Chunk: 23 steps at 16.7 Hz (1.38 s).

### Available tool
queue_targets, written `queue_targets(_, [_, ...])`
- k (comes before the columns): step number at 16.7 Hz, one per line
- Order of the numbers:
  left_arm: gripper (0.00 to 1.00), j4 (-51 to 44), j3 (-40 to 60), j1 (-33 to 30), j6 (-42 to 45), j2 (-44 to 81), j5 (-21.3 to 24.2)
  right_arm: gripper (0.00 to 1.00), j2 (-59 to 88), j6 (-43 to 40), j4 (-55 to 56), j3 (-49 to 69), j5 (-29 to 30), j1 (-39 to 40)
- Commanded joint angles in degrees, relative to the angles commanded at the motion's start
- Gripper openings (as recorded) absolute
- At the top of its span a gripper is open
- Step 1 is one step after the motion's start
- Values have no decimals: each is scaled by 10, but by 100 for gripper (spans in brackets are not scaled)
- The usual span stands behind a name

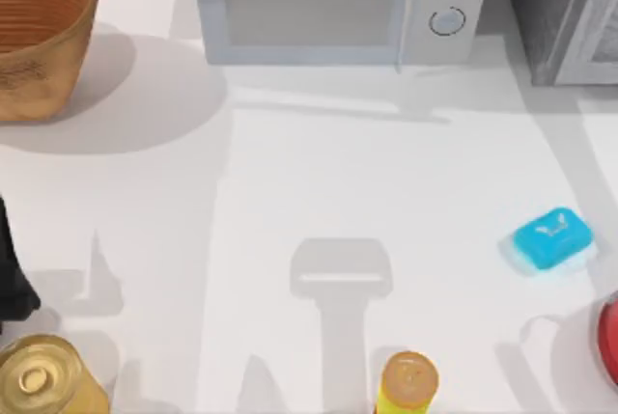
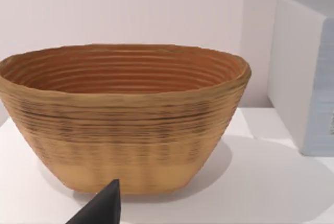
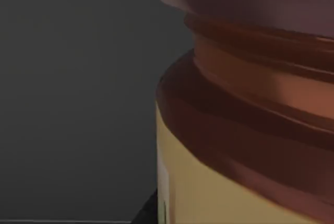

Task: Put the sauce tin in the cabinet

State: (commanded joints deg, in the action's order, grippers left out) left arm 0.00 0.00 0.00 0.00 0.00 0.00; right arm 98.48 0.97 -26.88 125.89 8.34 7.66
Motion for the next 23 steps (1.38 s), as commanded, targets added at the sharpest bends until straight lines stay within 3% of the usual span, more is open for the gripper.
queue_targets(4, [100, 0, 0, 0, 0, 0, 0, 0, 82, 0, 13, 74, -13, -13])
queue_targets(9, [100, 0, 0, 0, 0, 0, 0, 0, 92, 0, 19, 84, -16, -17])
queue_targets(22, [100, 0, 0, 0, 0, 0, 0, 98, 92, 0, 19, 84, -16, -17])
queue_targets(23, [100, 0, 0, 0, 0, 0, 0, 100, 92, 0, 19, 84, -16, -17])
